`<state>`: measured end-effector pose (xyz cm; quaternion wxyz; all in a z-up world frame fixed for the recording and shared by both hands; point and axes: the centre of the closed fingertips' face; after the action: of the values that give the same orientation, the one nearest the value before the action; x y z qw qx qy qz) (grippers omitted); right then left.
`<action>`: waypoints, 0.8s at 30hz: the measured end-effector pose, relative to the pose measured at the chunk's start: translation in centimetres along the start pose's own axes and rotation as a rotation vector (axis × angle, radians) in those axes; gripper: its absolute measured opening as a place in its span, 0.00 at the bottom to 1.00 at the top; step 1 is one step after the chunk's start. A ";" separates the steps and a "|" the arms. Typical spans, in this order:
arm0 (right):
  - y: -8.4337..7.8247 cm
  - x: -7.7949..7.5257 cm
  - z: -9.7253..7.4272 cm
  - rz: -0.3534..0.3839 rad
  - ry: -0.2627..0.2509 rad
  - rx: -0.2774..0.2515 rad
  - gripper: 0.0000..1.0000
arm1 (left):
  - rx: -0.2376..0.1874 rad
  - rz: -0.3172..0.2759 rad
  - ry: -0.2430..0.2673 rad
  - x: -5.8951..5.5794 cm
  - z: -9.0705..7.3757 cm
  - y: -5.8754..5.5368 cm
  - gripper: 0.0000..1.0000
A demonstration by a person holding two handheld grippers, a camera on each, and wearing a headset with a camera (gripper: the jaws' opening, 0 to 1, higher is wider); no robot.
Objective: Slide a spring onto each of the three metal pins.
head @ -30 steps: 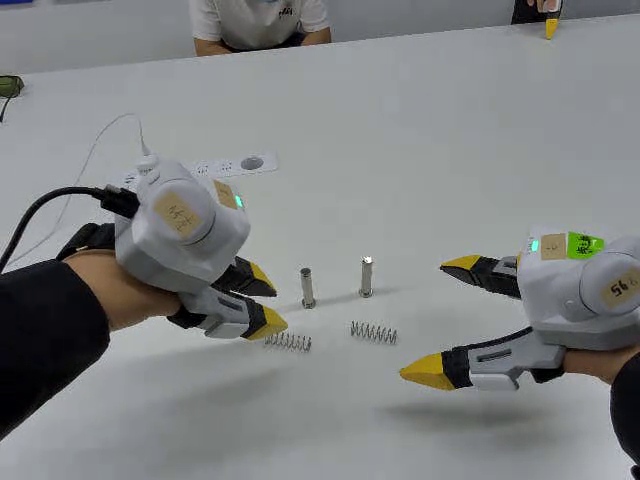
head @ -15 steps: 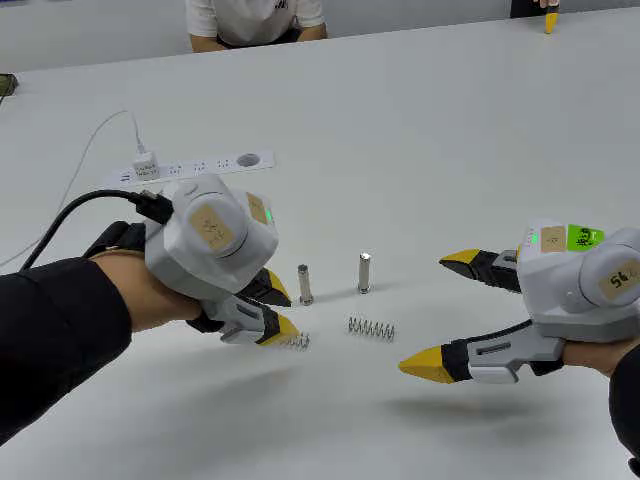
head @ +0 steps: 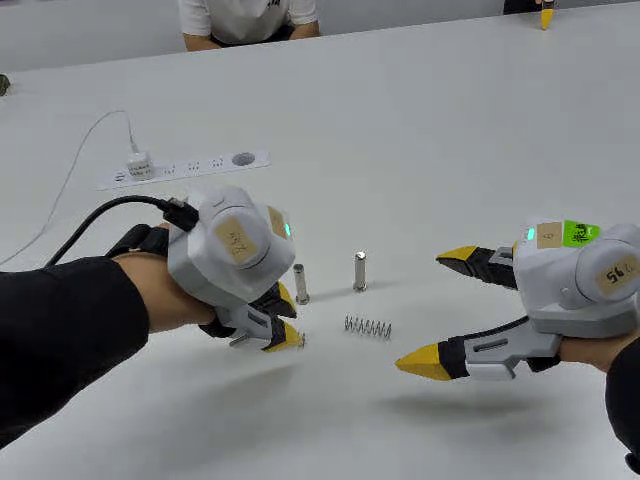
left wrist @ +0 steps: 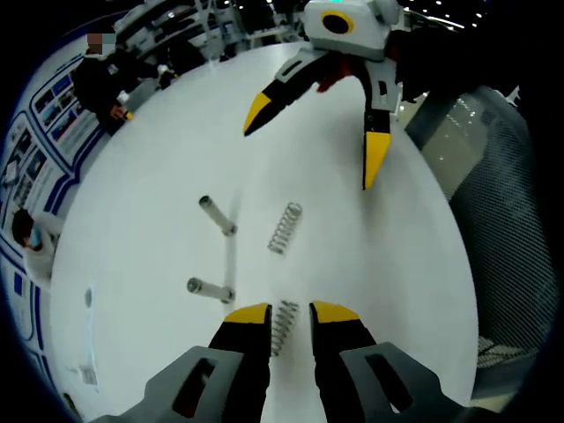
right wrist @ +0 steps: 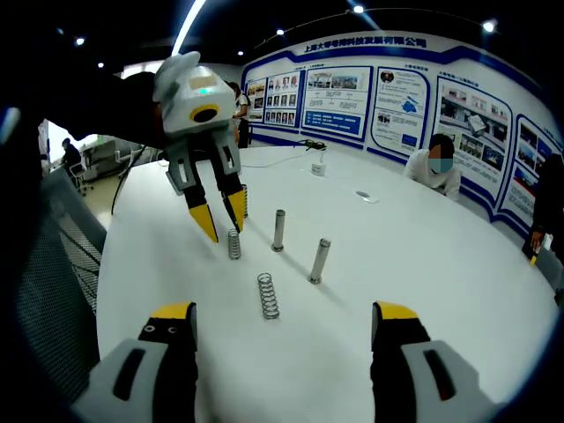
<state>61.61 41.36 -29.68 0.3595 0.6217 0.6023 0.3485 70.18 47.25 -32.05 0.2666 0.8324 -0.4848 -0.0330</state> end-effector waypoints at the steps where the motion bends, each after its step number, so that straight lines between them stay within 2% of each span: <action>1: 0.0 0.0 0.0 0.000 0.000 0.000 0.83 | 0.005 0.006 -0.003 0.0 0.2 -0.1 0.17; 8: 0.1 -0.1 0.0 0.004 -0.001 -0.004 0.83 | 0.043 0.040 -0.021 -0.2 0.8 -0.5 0.16; 18: 0.1 0.0 0.0 0.004 0.001 -0.005 0.83 | 0.072 0.084 -0.032 -0.1 1.3 -0.6 0.15; 24: 0.1 0.0 0.0 0.005 0.003 -0.004 0.83 | 0.078 0.087 -0.050 -0.2 1.6 -0.9 0.14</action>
<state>61.67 41.37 -29.60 0.3588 0.6219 0.6007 0.3516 70.28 47.05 -33.87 0.2230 0.8192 -0.5279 -0.0231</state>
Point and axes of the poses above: the centre of the closed fingertips' face, and the gripper's own axes: z roughly forward along the fingers, x roughly to its left, y roughly out of its top, and after that the axes turned 7 degrees about z, right-handed
